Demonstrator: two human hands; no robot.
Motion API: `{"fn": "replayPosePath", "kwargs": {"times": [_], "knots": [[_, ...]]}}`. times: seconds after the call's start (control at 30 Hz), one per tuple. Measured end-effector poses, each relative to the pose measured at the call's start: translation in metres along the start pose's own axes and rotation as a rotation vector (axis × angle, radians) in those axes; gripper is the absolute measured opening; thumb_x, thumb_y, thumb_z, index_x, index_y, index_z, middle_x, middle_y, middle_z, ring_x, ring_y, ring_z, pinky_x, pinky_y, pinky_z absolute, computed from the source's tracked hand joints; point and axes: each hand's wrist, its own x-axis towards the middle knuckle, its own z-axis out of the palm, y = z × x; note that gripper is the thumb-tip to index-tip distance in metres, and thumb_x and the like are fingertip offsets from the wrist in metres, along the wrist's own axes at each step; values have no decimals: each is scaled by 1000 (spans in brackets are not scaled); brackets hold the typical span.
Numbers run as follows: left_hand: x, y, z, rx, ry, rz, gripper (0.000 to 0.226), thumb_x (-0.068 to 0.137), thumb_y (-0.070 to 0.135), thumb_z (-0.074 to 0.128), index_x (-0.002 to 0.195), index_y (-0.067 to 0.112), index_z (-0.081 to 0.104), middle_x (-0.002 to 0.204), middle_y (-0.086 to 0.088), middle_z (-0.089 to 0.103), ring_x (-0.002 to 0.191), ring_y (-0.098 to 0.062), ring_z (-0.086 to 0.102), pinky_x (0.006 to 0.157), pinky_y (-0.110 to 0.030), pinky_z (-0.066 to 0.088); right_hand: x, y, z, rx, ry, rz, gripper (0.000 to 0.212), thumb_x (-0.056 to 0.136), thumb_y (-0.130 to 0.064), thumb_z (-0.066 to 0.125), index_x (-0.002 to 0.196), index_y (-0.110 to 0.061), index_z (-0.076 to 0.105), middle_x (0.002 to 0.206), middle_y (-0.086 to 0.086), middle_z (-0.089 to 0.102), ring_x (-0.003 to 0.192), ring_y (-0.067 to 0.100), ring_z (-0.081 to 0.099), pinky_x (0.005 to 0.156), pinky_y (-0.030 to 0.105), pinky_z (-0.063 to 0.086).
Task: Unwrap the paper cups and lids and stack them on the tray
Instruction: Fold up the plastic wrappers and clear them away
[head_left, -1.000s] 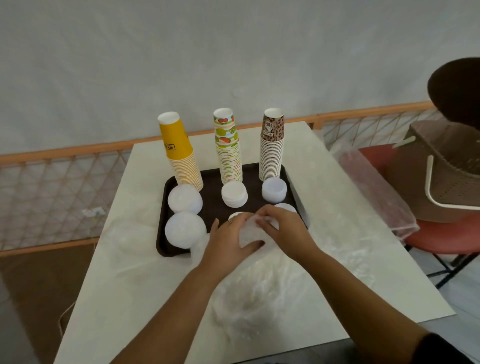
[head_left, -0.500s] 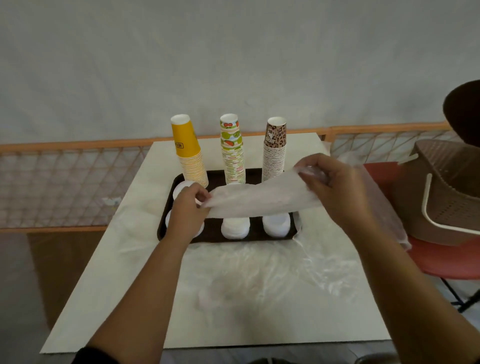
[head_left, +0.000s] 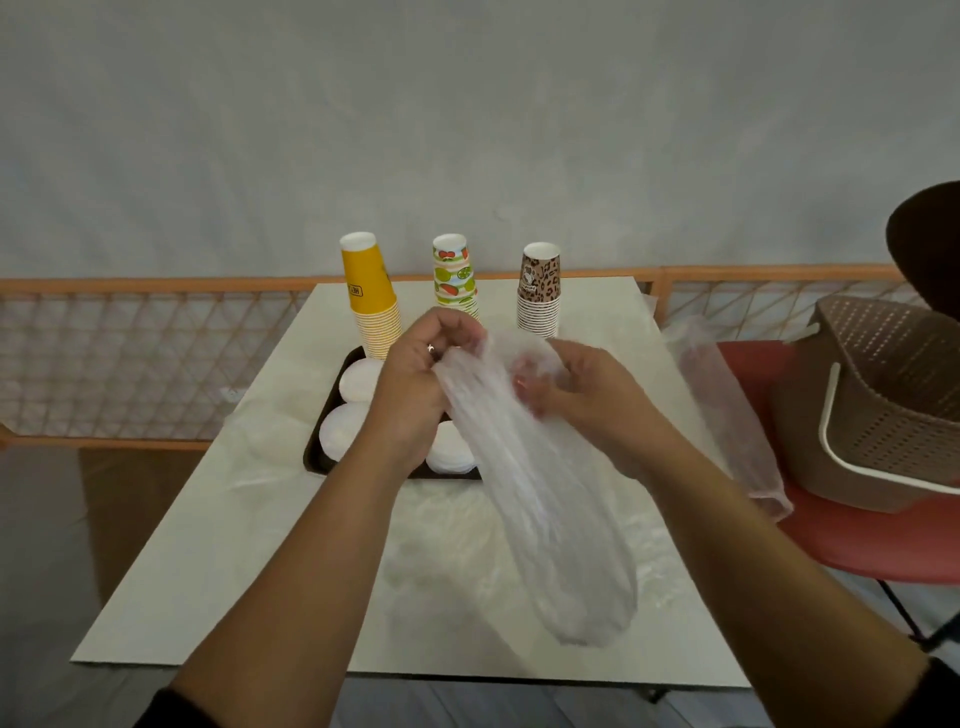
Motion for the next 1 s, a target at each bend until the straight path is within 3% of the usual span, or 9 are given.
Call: {"fn": "replayPosePath", "kwargs": {"times": [0.13, 0.23, 0.37, 0.43, 0.5, 0.63, 0.73, 0.87, 1.0], "knots": [[-4, -1, -12, -27, 116, 16, 34, 80, -21, 45, 78, 12, 57, 66, 11, 62, 56, -2, 54, 50, -13, 43, 5, 2, -27, 3, 281, -21, 22, 96, -21, 54, 76, -20, 64, 40, -10, 45, 35, 2, 35, 40, 16, 29], [-7, -3, -26, -11, 165, 20, 43, 76, -22, 45, 74, 16, 64, 74, 6, 65, 70, -7, 59, 60, -17, 48, 10, 2, -52, -92, 432, 6, 25, 96, -27, 52, 77, -22, 67, 34, -7, 43, 31, 4, 35, 38, 15, 29], [-5, -17, -57, 225, 254, -93, 29, 85, -11, 53, 79, 15, 64, 79, -4, 63, 56, -10, 54, 55, -26, 43, 12, 1, -70, -201, 599, -39, 25, 98, -31, 48, 84, -18, 65, 37, -13, 50, 32, 4, 43, 39, 13, 29], [0, -22, -78, 442, 302, -150, 19, 87, 1, 59, 82, 18, 65, 78, 3, 65, 61, -10, 58, 69, -37, 51, 12, -2, -78, -236, 681, -78, 25, 99, -33, 46, 87, -20, 63, 41, -15, 53, 34, 3, 46, 40, 12, 30], [5, -9, -81, 606, 340, -78, 15, 87, 15, 65, 102, 18, 62, 98, 4, 64, 83, -9, 59, 88, -43, 50, 12, -6, -79, -309, 690, -113, 23, 99, -32, 46, 85, -22, 61, 43, -12, 54, 37, 2, 49, 43, 13, 33], [14, 34, -11, 682, 47, 126, 126, 50, 61, 78, 149, 25, 11, 147, 9, 33, 132, -6, 31, 110, -30, 26, 25, -23, -45, -309, 410, -184, 19, 98, -18, 49, 85, -19, 63, 47, -9, 59, 44, 6, 58, 51, 14, 41], [21, 26, 41, 575, -250, 176, 151, 45, 37, 92, 148, 27, -17, 139, 27, 33, 128, 11, 30, 114, -20, 23, 38, -36, -24, -393, 266, -226, 18, 96, -17, 51, 86, -11, 65, 58, -7, 63, 56, 11, 62, 63, 22, 46], [34, 0, 60, 230, -190, 131, 129, 58, 9, 89, 150, 27, -1, 119, 12, 55, 111, 9, 54, 99, -20, 44, 46, -50, -35, -438, 187, -203, 30, 95, -19, 52, 86, 8, 62, 76, 26, 64, 70, 35, 62, 68, 40, 49], [30, -9, 72, 237, -90, 57, 29, 82, 16, 72, 107, 16, 57, 82, 12, 65, 75, 13, 61, 76, -11, 46, 42, -65, -40, -448, 178, -191, 27, 96, -16, 52, 79, -1, 68, 68, 11, 68, 57, 12, 60, 58, 26, 43]]}}
